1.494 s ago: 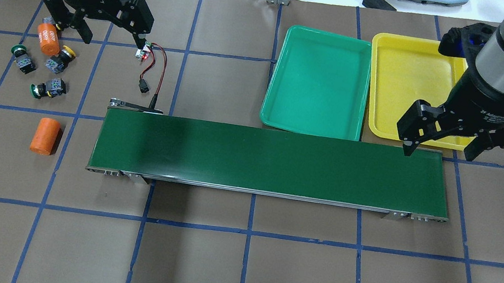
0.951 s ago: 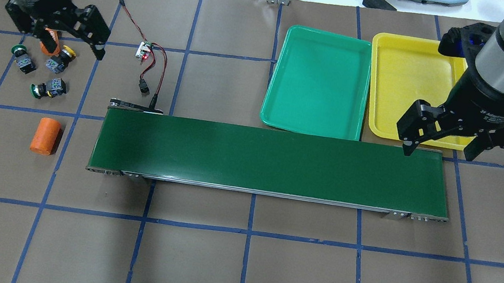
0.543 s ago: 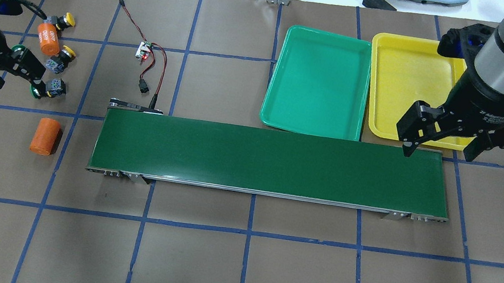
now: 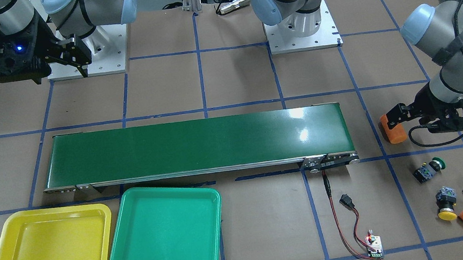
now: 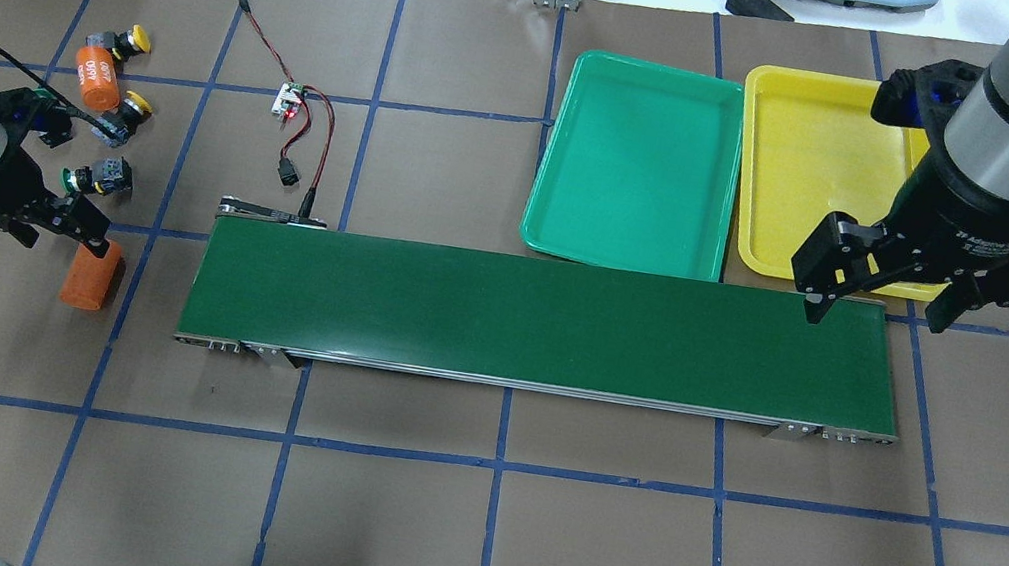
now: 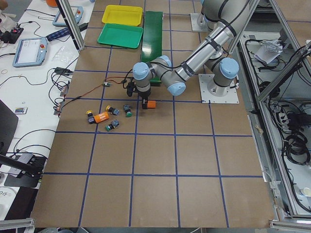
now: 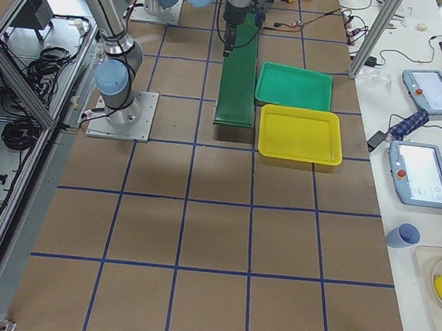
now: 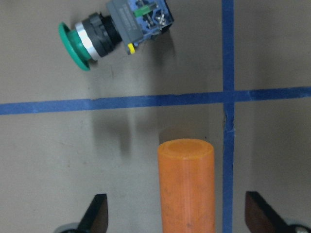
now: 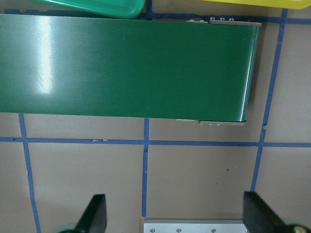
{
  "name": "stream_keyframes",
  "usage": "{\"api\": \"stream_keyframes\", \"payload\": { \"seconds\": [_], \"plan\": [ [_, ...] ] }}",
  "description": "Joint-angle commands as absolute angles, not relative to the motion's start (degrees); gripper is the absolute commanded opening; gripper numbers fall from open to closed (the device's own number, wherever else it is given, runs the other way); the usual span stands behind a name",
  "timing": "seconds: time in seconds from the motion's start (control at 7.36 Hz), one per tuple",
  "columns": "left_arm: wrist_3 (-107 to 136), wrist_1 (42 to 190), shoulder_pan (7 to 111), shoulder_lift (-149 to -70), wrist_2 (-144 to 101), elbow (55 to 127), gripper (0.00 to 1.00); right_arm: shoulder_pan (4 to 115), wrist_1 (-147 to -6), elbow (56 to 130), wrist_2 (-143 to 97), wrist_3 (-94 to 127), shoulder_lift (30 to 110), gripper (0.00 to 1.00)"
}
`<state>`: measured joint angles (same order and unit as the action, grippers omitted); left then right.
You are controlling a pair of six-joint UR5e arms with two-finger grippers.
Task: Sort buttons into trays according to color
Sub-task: 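Reach the left gripper down and grasp the orange cylinder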
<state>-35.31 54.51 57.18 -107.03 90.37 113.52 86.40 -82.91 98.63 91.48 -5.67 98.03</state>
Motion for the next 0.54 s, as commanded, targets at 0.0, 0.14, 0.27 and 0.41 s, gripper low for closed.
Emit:
{"api": "stream_keyframes", "payload": {
  "seconds": [0.0, 0.14, 0.27, 0.41],
  "plan": [
    [-35.33, 53.35, 57.13, -109.15, 90.35, 114.61, 1.0, 86.4, -82.97, 98.88, 91.76, -5.45, 98.0, 1.0],
    [-35.42, 53.35, 57.13, -109.25, 90.53, 114.52, 0.62, 86.4, -82.97, 98.88, 91.93, -5.8, 98.09, 1.0],
    [-35.42, 53.44, 57.39, -108.99, 90.7, 114.61, 0.12, 86.4, -82.79, 98.96, 92.02, -5.89, 98.0, 1.0],
    [-33.85, 53.7, 57.48, -108.46, 90.7, 114.7, 0.0, 86.4, -82.53, 99.23, 92.11, -6.06, 98.0, 1.0]
  ]
}}
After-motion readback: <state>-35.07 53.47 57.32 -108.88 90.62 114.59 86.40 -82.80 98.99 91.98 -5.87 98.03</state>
